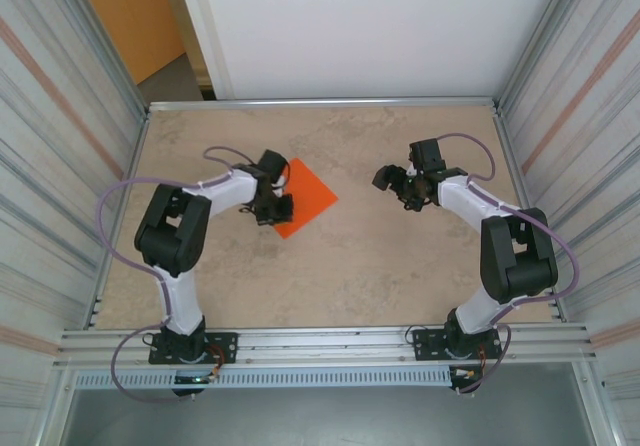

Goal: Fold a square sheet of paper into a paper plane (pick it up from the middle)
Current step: Move the square sheet of paper to the center of the table.

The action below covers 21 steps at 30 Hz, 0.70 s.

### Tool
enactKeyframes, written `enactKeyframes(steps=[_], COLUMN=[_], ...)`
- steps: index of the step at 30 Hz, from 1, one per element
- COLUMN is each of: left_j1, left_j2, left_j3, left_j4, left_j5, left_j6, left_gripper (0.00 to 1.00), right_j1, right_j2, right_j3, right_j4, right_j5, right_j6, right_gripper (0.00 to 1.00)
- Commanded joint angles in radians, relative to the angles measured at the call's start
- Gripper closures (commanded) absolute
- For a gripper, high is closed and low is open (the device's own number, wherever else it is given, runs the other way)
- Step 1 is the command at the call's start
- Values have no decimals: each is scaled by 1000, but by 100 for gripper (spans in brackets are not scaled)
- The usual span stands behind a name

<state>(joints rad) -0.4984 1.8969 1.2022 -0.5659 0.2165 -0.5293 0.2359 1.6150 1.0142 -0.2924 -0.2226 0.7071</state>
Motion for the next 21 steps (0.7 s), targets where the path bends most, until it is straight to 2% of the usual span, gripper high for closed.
enactKeyframes(steps=[1, 7, 10, 15, 18, 21], left_j1=[-106, -333, -403, -410, -406, -388], left_j2=[3, -29, -39, -110, -209, -301], left_j3=[-76, -132, -135, -128, -115, -144], left_j4=[-119, -119, -115, -95, -60, 35], left_j5=[-4, -92, -123, -128, -118, -87], left_j6=[-27, -104, -84, -38, -37, -103], left_gripper=[90, 91, 91, 90, 85, 78], right_j1=[-8, -15, -7, 45, 105, 163], right_j2=[-34, -118, -165, -208, -223, -202], right_j3=[27, -22, -54, -60, -56, -36], right_j4=[-67, -101, -120, -228, -281, -322], right_j5=[35, 36, 41, 83, 63, 16], right_j6=[18, 19, -4, -92, -133, -154], right_gripper=[14, 15, 18, 26, 29, 32])
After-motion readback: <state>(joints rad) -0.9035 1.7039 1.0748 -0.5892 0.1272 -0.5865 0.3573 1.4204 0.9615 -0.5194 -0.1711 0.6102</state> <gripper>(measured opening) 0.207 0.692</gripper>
